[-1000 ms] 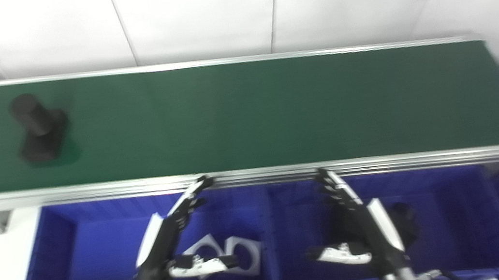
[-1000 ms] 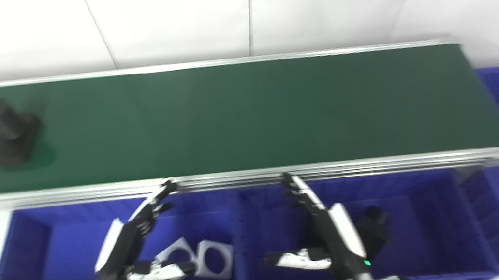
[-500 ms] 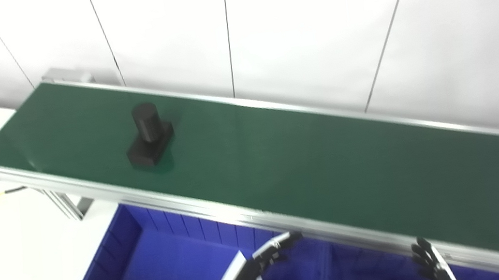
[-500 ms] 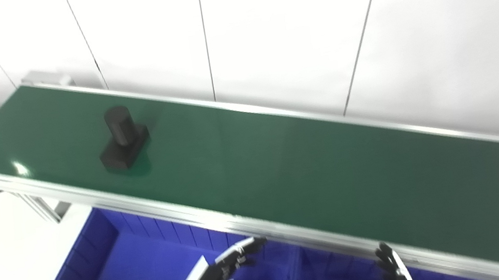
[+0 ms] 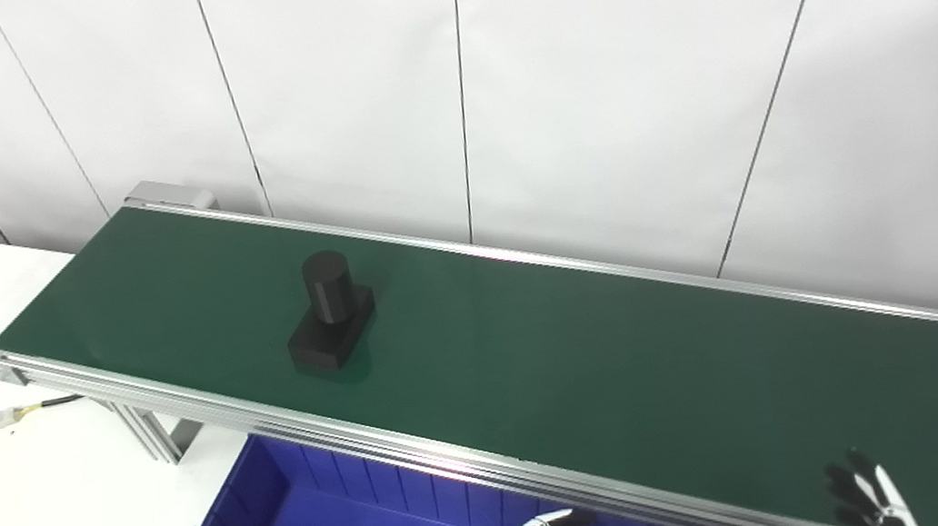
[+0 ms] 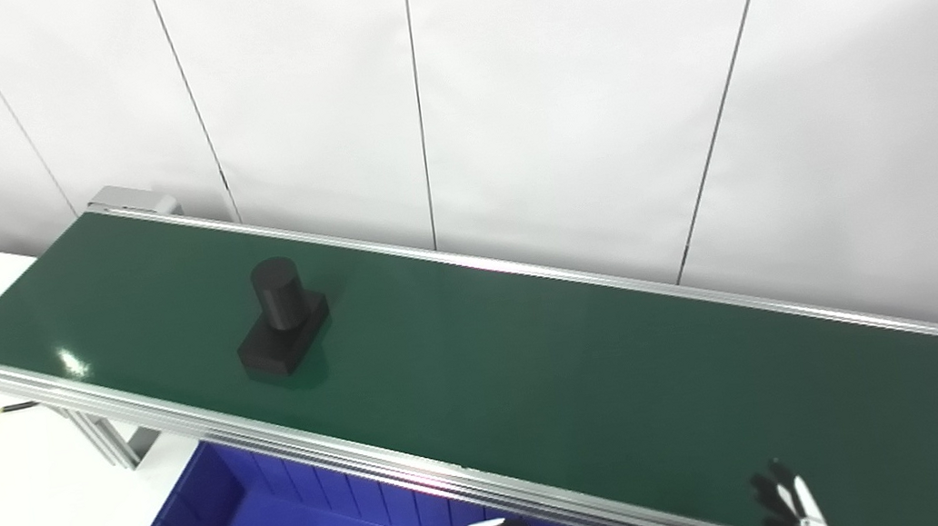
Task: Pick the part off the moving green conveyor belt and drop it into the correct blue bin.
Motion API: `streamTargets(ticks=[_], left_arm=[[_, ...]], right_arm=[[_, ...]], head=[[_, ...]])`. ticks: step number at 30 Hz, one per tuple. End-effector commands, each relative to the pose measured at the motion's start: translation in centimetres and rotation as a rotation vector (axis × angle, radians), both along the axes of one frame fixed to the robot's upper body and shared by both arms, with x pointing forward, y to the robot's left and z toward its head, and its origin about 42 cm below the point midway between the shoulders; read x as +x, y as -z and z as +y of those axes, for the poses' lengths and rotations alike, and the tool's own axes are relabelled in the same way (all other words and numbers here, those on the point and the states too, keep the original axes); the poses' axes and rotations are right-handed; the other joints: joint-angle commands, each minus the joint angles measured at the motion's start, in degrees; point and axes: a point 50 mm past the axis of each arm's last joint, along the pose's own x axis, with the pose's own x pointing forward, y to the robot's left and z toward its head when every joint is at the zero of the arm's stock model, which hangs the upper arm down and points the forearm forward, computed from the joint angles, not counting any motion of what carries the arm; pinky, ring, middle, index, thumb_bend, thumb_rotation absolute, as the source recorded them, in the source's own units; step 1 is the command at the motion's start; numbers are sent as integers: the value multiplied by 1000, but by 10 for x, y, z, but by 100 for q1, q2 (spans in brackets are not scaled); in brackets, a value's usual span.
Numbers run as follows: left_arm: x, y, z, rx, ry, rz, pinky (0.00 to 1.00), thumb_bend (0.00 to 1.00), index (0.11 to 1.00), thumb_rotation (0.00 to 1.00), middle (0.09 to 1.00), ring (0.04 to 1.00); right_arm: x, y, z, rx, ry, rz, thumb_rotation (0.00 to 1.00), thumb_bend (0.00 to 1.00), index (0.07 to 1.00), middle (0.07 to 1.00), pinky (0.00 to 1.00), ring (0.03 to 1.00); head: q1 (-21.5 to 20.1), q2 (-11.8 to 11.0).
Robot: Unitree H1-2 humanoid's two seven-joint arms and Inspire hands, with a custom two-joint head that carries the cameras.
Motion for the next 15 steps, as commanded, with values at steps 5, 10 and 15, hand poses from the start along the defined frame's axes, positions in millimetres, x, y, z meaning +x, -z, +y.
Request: streamTargets(ticks=[5, 10, 15], left_arm=[[5, -9, 2, -33, -16, -62, 767, 1000, 813, 134, 878, 861], [5, -10, 2, -29, -16, -66, 773, 1000, 818, 145, 883, 866], [4, -10, 4, -39, -23, -62, 776, 1000, 829, 162, 890, 869]], right_arm=[[24, -35, 5, 16, -59, -164, 602, 905, 964, 886, 790, 849], [37, -44, 6, 26, -85, -181, 631, 918, 957, 884, 820, 854], [57, -59, 12, 14, -97, -217, 636, 912, 937, 878, 785, 842]], head=[[-120, 88], [-313, 168], [-449, 244]])
